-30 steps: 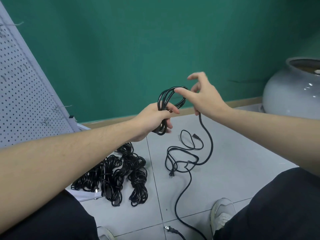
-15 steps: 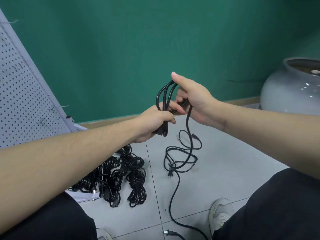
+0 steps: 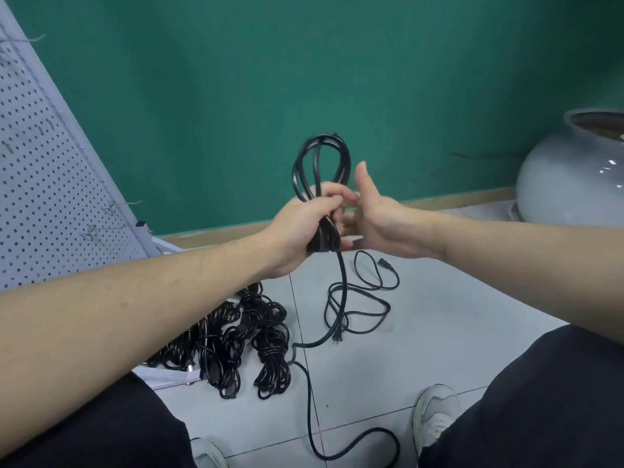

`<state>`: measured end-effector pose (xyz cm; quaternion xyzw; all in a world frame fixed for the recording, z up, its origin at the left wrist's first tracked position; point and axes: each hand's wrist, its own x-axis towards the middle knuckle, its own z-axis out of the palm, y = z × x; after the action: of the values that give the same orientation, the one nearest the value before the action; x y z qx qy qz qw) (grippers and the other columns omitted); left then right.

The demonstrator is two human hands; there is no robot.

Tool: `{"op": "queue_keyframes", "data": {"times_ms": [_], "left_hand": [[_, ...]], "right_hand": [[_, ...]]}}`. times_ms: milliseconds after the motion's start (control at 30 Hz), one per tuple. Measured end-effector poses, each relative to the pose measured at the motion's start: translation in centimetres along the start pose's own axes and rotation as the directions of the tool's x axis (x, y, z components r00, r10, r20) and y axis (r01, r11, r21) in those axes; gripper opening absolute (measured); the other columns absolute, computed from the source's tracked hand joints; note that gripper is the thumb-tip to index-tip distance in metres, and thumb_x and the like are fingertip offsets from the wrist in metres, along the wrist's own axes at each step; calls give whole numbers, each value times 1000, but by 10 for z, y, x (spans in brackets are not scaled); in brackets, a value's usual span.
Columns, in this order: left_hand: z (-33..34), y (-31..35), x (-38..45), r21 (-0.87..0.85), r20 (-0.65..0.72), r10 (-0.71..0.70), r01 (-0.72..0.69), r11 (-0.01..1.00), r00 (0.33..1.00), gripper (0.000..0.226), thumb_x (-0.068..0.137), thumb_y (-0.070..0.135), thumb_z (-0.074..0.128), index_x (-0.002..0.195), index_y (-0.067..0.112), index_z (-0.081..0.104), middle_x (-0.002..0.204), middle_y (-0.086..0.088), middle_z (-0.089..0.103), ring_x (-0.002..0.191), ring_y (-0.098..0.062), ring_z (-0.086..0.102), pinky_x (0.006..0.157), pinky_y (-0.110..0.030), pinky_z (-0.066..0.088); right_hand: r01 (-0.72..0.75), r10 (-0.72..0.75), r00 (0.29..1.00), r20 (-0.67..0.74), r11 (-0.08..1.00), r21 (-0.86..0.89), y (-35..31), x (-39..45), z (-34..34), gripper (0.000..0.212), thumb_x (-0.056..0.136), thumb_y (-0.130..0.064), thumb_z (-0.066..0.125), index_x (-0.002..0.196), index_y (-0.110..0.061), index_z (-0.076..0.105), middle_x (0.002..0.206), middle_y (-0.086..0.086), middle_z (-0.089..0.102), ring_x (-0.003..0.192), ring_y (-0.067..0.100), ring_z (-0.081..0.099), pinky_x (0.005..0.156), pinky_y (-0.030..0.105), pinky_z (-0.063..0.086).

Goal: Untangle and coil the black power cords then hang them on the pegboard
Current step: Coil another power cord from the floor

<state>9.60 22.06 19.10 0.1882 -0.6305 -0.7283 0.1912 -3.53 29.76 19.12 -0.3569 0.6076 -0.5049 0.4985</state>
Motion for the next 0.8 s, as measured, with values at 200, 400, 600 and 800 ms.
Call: {"op": "queue_keyframes", "data": {"times_ms": [200, 400, 600, 800], "left_hand": [[-7, 22, 6, -55, -175, 128, -139, 989, 976, 30, 108, 12, 40, 100, 19, 69, 65, 2, 37, 56, -14, 45, 65, -36, 56], [-30, 27, 19, 320, -335, 199, -88, 943, 921, 35, 102, 14, 44, 95, 31, 75, 69, 1, 40, 55, -18, 36, 54, -30, 45], [-57, 15, 20, 578, -351, 90, 140, 804, 932, 18, 100, 33, 58, 104, 29, 75, 52, 5, 39, 43, -15, 35, 53, -25, 38], [-51, 17, 11, 604, -277, -99, 254, 755, 956, 62, 75, 82, 64, 96, 25, 76, 76, 0, 50, 51, -16, 41, 60, -28, 37]], "right_hand": [[-127, 257, 915, 311, 915, -383, 17, -12, -1, 35, 95, -51, 52, 89, -17, 54, 115, 2, 75, 117, 13, 66, 113, 42, 42], [-153, 305, 898, 318, 893, -424, 22, -10, 3, 31, 94, -32, 65, 76, -14, 48, 60, 0, 50, 68, 21, 68, 86, 36, 54], [-77, 204, 960, 190, 849, -522, 5, -11, -13, 19, 98, -29, 64, 86, -16, 58, 65, -3, 50, 54, 12, 46, 60, 25, 44], [4, -9, 1000, -16, 952, -305, 0, -8, -11, 26, 97, -35, 65, 85, -12, 65, 54, -3, 40, 49, 14, 44, 78, 41, 62]]}}
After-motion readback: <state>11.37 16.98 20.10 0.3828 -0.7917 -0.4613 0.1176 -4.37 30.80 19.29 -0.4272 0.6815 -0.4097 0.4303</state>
